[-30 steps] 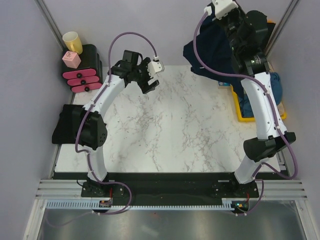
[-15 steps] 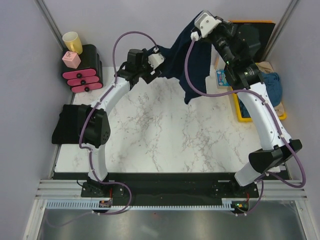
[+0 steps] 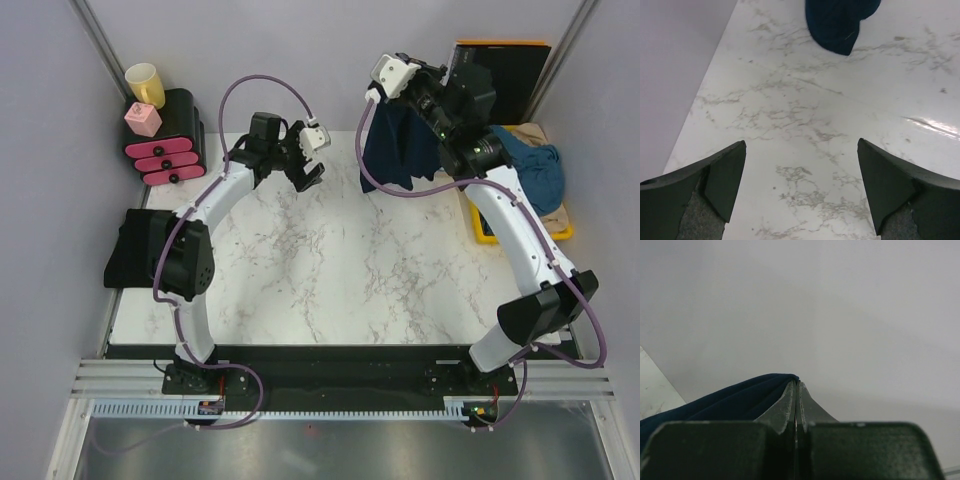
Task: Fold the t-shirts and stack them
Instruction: Move the tshirt to the center of the board
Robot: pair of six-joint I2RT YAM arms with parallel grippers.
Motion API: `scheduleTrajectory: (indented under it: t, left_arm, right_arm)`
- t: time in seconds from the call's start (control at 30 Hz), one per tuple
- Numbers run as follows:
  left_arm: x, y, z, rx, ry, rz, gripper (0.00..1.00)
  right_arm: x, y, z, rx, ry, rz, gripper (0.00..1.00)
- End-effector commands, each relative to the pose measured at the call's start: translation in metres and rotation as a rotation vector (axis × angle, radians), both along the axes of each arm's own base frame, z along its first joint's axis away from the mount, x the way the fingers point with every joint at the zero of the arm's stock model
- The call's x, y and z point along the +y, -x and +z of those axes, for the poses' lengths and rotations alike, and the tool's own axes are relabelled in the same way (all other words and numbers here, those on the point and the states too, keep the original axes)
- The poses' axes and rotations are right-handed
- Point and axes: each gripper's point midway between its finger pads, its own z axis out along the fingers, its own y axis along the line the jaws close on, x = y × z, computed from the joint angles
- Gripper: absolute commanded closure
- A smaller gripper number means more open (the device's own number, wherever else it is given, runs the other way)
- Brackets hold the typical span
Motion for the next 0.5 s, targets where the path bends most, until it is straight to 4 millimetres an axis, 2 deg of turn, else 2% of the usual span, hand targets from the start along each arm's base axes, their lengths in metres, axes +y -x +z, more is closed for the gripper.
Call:
scheduleTrajectory:
  t: [0.0, 0.07, 0.2, 0.37, 0.47]
  left_arm:
    - [-0.039, 0.029, 0.035, 0.064, 0.141, -0.200, 0.00]
    - [-0.046, 0.026, 0.023, 0.098, 0.139, -0.200, 0.00]
    - [-0.064, 0.017, 0.024, 0.123, 0.173, -0.206, 0.01]
    - [-0.086, 0.019, 0.020, 0.176, 0.220, -0.239, 0.00]
    - [-0.099, 0.018, 0.009, 0.191, 0.222, -0.246, 0.00]
  right_arm:
    - [0.001, 0.011, 0.042, -0.135, -0.013, 0.015, 1.00]
    - [0.001, 0.009, 0.044, -0.138, -0.017, 0.011, 1.00]
    - [0.003, 0.007, 0.049, -0.145, -0.026, 0.007, 1.00]
    - [0.005, 0.008, 0.054, -0.156, -0.033, 0.011, 1.00]
    - [0.006, 0.010, 0.061, -0.167, -0.044, 0.013, 1.00]
